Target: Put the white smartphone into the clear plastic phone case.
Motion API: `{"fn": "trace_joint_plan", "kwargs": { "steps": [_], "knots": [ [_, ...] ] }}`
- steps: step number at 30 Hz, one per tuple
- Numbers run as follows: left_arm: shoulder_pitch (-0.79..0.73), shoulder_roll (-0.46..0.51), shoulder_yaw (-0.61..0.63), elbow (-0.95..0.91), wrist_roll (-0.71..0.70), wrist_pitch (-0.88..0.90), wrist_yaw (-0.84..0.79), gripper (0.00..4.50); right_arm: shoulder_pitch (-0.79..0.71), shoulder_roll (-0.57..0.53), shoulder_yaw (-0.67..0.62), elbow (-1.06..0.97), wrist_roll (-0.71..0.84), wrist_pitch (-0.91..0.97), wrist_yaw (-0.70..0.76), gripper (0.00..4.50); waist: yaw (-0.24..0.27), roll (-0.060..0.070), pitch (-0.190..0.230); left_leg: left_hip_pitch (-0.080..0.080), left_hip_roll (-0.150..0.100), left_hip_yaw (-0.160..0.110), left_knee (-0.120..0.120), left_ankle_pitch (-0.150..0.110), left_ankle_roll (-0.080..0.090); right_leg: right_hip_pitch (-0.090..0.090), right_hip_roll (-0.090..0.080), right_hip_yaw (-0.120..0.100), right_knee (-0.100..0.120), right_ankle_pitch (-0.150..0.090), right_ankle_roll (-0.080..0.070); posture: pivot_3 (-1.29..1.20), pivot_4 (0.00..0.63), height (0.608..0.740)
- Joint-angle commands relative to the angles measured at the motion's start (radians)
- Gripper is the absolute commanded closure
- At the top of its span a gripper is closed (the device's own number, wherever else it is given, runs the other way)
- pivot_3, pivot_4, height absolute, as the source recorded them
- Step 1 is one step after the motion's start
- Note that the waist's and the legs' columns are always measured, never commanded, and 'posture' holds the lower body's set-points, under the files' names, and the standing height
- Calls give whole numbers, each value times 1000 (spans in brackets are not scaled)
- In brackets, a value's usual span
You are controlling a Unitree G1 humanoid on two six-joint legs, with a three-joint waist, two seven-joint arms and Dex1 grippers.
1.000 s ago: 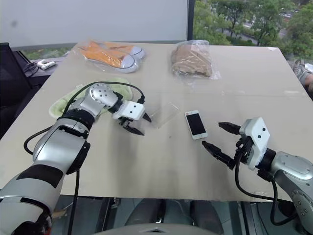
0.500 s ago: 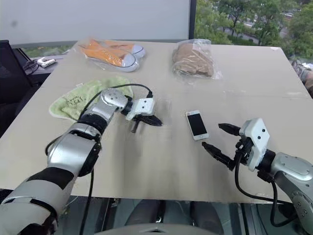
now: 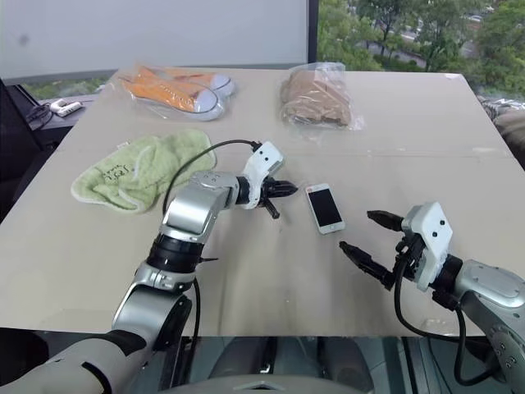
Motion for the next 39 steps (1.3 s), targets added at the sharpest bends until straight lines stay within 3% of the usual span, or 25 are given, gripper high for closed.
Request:
{"fn": "trace_joint_plan", "kwargs": {
  "steps": [1,5,8,9,13,16,18,22,26,31,34,39],
  "knots": [
    [4,-54,-18,-167,8,197,134,4407,-1,5,-18,-28,6,-25,2,0,6,0,0,0,0,0,0,0,0,0,0,0,0,0,0,0,150,740],
    [19,-118,0,-194,30,296,288,4407,-6,16,5,-33,1,-27,-2,0,13,0,0,0,0,0,0,2,-4,0,0,0,-1,0,0,0,150,740],
    [49,-179,36,-241,21,351,361,3680,-11,13,-1,-26,4,-27,4,0,13,0,0,0,0,1,0,2,-4,0,0,0,-1,0,0,0,150,740],
    [55,-192,41,-250,12,350,375,3384,-11,11,-2,-23,3,-28,8,0,14,0,0,0,0,1,0,2,-4,0,0,0,-1,0,0,0,150,740],
    [45,-197,80,-240,-71,262,358,1471,-17,9,0,-19,4,-25,12,0,24,0,0,0,0,1,0,3,-5,0,-1,0,-1,0,0,0,150,740],
    [26,-112,99,-207,-170,98,254,1471,-24,9,6,-17,2,-23,11,0,25,0,0,0,0,1,0,3,-5,0,-1,0,-1,0,0,0,150,740],
    [3,10,95,-142,-229,-97,99,1471,-30,11,9,-14,3,-21,9,0,25,0,0,0,0,1,0,3,-5,0,-1,0,-1,0,0,0,150,740],
    [-47,343,40,202,-269,-700,-416,1471,-40,10,21,-10,3,-13,6,0,16,1,0,2,0,3,-3,4,-7,-1,-1,2,-1,0,-1,0,150,740],
    [-144,480,-44,582,-235,-1130,-757,1471,-32,3,11,-11,13,14,-3,0,25,1,1,2,0,4,-4,4,-7,-1,-1,1,-3,0,-1,0,150,740],
    [-264,502,-212,943,-227,-1512,-851,1471,-2,-19,-11,-38,48,28,26,0,29,-2,3,-2,-2,2,-3,3,-5,-2,-3,-2,-4,0,-1,0,150,740],
    [-355,432,-213,1164,-145,-1687,-847,1471,3,-43,-16,-55,73,38,41,0,26,-4,4,-2,-3,2,-1,0,1,-2,-3,-3,-3,0,0,0,150,740],
    [-445,363,-202,1345,-55,-1856,-788,1471,9,-66,-22,-78,95,48,36,0,16,-6,5,-2,-3,2,0,-1,2,-2,2,-5,-2,0,0,0,150,740]
  ]
}}
